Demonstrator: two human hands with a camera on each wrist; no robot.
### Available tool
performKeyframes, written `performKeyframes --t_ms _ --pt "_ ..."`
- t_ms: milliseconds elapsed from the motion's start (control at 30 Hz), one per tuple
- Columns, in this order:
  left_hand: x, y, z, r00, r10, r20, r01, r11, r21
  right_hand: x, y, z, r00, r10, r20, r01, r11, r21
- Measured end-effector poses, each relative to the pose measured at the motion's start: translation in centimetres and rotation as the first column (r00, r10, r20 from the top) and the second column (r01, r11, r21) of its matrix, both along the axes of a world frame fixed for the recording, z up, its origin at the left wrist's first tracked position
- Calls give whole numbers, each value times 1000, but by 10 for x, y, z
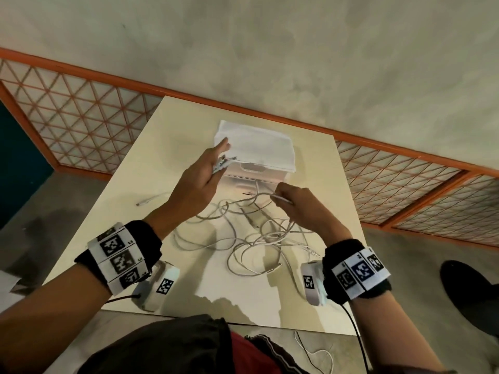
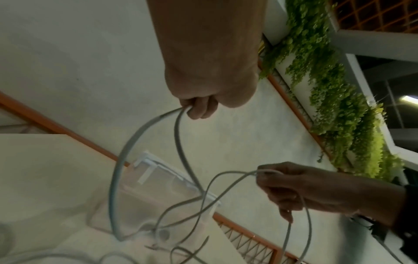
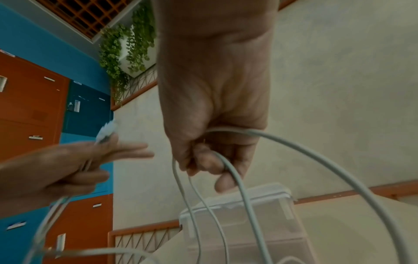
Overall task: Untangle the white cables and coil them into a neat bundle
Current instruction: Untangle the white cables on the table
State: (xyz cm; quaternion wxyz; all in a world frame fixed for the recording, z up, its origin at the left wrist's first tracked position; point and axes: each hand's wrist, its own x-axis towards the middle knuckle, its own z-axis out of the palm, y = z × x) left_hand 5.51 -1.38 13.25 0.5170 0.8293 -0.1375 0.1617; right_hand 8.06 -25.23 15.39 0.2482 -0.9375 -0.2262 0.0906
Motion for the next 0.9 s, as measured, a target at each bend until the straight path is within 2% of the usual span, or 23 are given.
performKeyframes --t_ms 67,133,233,333,400,500,633,733,800,900 --pt "-3 -10 7 991 -132 -30 133 990 53 -3 12 -3 999 45 -24 -45 999 6" --pt "-5 -22 5 953 -243 -184 271 951 151 -5 23 1 997 67 -40 -64 995 71" --pt "-9 -35 -6 872 -295 -390 361 926 107 -7 27 14 998 56 -9 -52 977 209" --pt "-10 -35 -8 903 -207 -377 249 966 65 -4 18 16 999 32 -44 -15 939 343" --pt "-6 -29 -3 961 -98 -259 118 991 61 -1 8 4 991 42 -128 9 930 368" --pt "-3 -19 17 1000 -14 -9 15 999 48 0 -7 -34 970 71 -231 -8 966 260" --pt "3 -9 34 987 65 145 -74 995 60 -2 -23 -85 961 21 -274 21 988 150" --pt "0 -8 25 982 96 164 -106 993 57 1 -24 -92 964 4 -264 41 986 164" --pt "0 -4 13 985 118 127 -128 989 70 5 -25 -81 977 -29 -213 84 963 255" --pt "0 8 -6 990 130 -57 -112 960 256 12 -30 -53 985 -143 -100 173 872 457"
